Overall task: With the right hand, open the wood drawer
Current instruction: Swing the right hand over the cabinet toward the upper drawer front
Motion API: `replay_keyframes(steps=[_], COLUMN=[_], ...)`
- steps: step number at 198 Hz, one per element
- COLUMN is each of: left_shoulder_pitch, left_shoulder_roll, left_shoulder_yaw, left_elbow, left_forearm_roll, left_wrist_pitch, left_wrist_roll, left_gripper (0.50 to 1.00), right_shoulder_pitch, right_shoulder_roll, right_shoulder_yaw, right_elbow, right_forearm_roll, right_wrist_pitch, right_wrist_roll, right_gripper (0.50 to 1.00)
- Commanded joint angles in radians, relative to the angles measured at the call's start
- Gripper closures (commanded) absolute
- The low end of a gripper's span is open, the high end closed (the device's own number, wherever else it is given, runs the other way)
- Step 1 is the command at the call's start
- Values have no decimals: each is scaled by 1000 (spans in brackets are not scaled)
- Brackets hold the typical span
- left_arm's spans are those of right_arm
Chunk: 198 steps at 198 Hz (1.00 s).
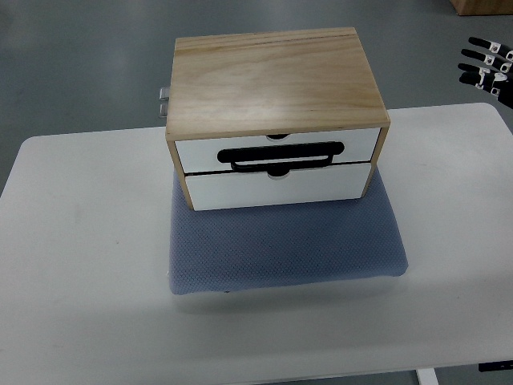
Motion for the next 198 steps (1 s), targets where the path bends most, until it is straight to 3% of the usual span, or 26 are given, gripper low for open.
replay_keyframes(steps=[1, 29, 69, 86, 107, 141, 198], left_shoulder_pitch=[1, 0, 0, 0, 1, 1, 0], left_shoulder_roll=[0, 0, 0, 0, 0, 0, 0], left_shoulder_yaw=[0, 0, 0, 0, 0, 0, 0], left_elbow=[0, 0, 0, 0, 0, 0, 0], left_forearm_roll=[0, 0, 0, 0, 0, 0, 0], left_wrist_pitch=[0, 0, 0, 0, 0, 0, 0], left_wrist_roll=[0, -1, -1, 0, -1, -1, 0], left_gripper=[500, 500, 500, 500, 500, 500, 500], right_shoulder_pitch=[101, 268, 436, 500, 543, 552, 560], right_shoulder_roll=[-75, -153, -215, -221, -181, -21, 118], right_shoulder_yaw=[-144, -309, -360, -355, -348, -340, -342], right_elbow=[60, 185, 397, 471, 503, 508, 509], right_forearm_roll=[-14, -83, -215, -221, -223, -266, -399], right_wrist_pitch=[31, 34, 42, 97, 157, 140, 88], right_wrist_roll=[52, 99, 107, 99, 52, -47, -56], right_gripper=[550, 550, 550, 550, 550, 548, 548])
